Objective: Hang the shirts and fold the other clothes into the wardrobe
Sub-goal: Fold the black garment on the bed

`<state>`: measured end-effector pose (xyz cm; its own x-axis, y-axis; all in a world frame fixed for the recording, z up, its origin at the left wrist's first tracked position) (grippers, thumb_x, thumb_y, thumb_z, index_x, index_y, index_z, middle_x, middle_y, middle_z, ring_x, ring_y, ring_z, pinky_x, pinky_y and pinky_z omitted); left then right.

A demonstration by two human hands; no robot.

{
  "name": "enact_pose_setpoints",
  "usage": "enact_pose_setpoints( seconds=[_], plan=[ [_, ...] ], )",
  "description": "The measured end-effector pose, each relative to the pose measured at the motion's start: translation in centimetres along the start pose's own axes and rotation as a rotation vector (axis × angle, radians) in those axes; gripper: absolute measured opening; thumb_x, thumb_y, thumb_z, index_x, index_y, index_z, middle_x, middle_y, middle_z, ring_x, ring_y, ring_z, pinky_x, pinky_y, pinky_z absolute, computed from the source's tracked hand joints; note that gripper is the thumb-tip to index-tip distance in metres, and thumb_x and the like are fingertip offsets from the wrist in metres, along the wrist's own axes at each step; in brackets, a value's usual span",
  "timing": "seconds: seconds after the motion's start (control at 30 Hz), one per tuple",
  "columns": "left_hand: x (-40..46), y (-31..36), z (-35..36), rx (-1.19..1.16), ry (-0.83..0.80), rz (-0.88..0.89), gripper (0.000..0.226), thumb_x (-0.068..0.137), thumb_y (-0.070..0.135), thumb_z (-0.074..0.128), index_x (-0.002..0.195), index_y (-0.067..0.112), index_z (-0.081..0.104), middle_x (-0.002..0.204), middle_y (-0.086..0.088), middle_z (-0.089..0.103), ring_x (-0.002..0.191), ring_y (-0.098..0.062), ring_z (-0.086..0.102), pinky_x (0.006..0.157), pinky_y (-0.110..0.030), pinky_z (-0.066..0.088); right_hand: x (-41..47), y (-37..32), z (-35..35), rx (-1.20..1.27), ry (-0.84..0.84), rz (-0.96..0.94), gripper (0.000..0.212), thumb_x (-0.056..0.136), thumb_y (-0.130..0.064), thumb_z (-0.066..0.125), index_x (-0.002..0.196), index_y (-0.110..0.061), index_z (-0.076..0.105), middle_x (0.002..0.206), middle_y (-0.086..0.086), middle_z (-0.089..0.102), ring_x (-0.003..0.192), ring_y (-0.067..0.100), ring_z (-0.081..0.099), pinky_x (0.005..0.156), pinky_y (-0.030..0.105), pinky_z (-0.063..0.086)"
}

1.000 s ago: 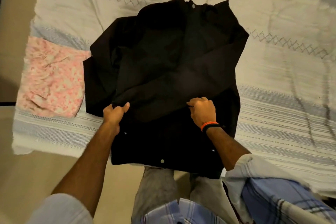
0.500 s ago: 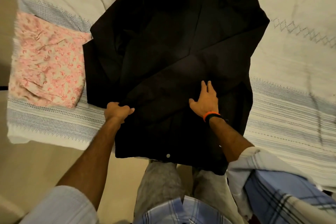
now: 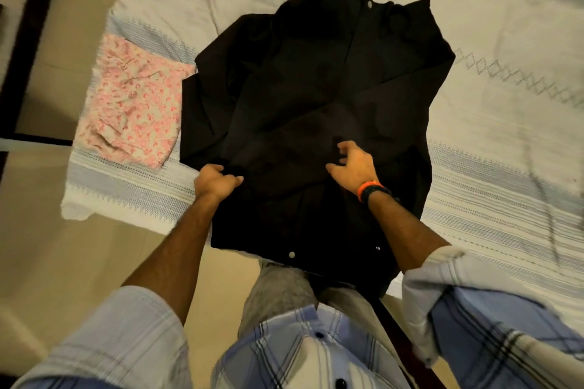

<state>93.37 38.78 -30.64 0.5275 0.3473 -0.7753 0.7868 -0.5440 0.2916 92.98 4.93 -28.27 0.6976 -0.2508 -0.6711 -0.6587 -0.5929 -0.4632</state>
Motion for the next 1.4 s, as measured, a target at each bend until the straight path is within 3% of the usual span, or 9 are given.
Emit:
enact_pose_setpoints(
  seconds=[0.1, 0.27, 0.6, 0.73, 0.87, 1.03, 1.13, 1.3, 1.4],
  plan=[
    [-2.1, 0.2, -1.0, -0.121, 0.002, 0.035, 0.054, 0.074, 0.029, 0.084, 0.120, 0.011, 0.062, 0.124, -0.012, 0.065, 0.112, -0.029, 0.062, 0.100, -0.041, 0.051, -2.1, -1.9, -0.5, 0.032, -0.027, -0.088, 0.055, 0.084, -0.018, 0.073, 0.134, -0.009, 0.051, 0.126, 0.008, 0.059, 0.110, 0.021, 0.061, 0.098, 0.033, 0.051],
    [-6.0, 1.5, -2.3, -0.269, -0.001, 0.107, 0.040, 0.084, 0.020, 0.076, 0.119, 0.008, 0.061, 0.112, -0.009, 0.064, 0.100, -0.020, 0.062, 0.077, -0.033, 0.054, -4.4, -4.2, -0.4, 0.067, -0.059, -0.182, 0.040, 0.086, -0.016, 0.071, 0.124, -0.012, 0.058, 0.117, 0.004, 0.065, 0.108, 0.019, 0.062, 0.095, 0.031, 0.051],
    [-4.4, -0.5, -7.5, -0.312, 0.030, 0.102, 0.033, 0.084, 0.019, 0.076, 0.113, 0.008, 0.064, 0.111, -0.013, 0.069, 0.101, -0.026, 0.068, 0.089, -0.042, 0.057, -6.0, -12.2, 3.0, 0.094, -0.156, -0.322, 0.028, 0.091, -0.013, 0.065, 0.119, -0.009, 0.062, 0.103, 0.003, 0.069, 0.099, 0.015, 0.063, 0.090, 0.024, 0.050],
    [0.8, -2.1, -9.2, -0.284, 0.020, 0.052, 0.029, 0.082, 0.021, 0.077, 0.106, 0.014, 0.061, 0.112, -0.012, 0.069, 0.101, -0.026, 0.067, 0.083, -0.039, 0.059, -3.8, -15.4, 8.7, 0.127, -0.201, -0.249, 0.019, 0.090, -0.012, 0.066, 0.109, -0.011, 0.066, 0.095, 0.003, 0.071, 0.095, 0.017, 0.068, 0.090, 0.029, 0.054],
    [6.0, -3.2, -9.8, -0.202, -0.008, 0.023, 0.046, 0.082, 0.024, 0.078, 0.120, 0.009, 0.058, 0.124, -0.011, 0.062, 0.108, -0.030, 0.061, 0.093, -0.041, 0.054, -1.0, -16.7, 16.4, 0.190, -0.221, -0.051, 0.011, 0.089, -0.017, 0.069, 0.099, -0.011, 0.069, 0.093, 0.008, 0.074, 0.080, 0.015, 0.072, 0.076, 0.030, 0.061],
    [10.4, -3.7, -8.4, -0.170, -0.185, 0.024, 0.047, 0.091, 0.004, 0.061, 0.137, 0.005, 0.049, 0.130, -0.013, 0.058, 0.117, -0.031, 0.057, 0.102, -0.042, 0.049, 1.0, -16.8, 24.2, 0.396, -0.192, 0.226, 0.049, 0.086, -0.028, 0.076, 0.123, 0.000, 0.061, 0.096, 0.009, 0.070, 0.081, 0.017, 0.071, 0.073, 0.035, 0.062],
    [11.7, -4.1, -8.0, -0.224, -0.255, 0.005, 0.043, 0.090, 0.000, 0.056, 0.133, 0.006, 0.052, 0.128, -0.011, 0.060, 0.117, -0.030, 0.058, 0.103, -0.044, 0.048, 1.4, -16.8, 27.2, 0.584, -0.183, 0.360, 0.071, 0.080, -0.032, 0.081, 0.134, 0.002, 0.051, 0.124, 0.014, 0.062, 0.093, 0.022, 0.068, 0.076, 0.035, 0.061],
    [11.8, -3.8, -8.2, -0.358, -0.326, 0.000, 0.033, 0.091, -0.004, 0.053, 0.120, 0.010, 0.058, 0.099, 0.002, 0.069, 0.085, -0.012, 0.063, 0.065, -0.026, 0.049, 2.2, -18.4, 27.5, 0.673, -0.084, 0.418, 0.027, 0.086, -0.025, 0.073, 0.101, -0.003, 0.065, 0.105, 0.015, 0.067, 0.108, 0.032, 0.063, 0.098, 0.048, 0.051],
    [11.0, -2.7, -9.5, -0.457, -0.306, -0.027, 0.026, 0.095, 0.000, 0.047, 0.112, 0.015, 0.061, 0.101, 0.004, 0.071, 0.085, -0.011, 0.064, 0.066, -0.026, 0.050, 1.2, -19.9, 26.0, 0.838, -0.103, 0.425, 0.036, 0.092, -0.030, 0.060, 0.117, -0.003, 0.063, 0.115, 0.013, 0.067, 0.108, 0.029, 0.062, 0.103, 0.047, 0.047]
  ],
)
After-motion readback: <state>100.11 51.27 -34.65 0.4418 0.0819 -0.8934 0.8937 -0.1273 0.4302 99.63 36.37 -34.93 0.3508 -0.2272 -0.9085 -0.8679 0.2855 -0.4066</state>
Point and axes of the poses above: each hand's wrist, its own x-axis towards the middle knuckle, its own z-axis out of the palm, y = z × x, the point moved 9 cm from there along x, towards the middle knuckle
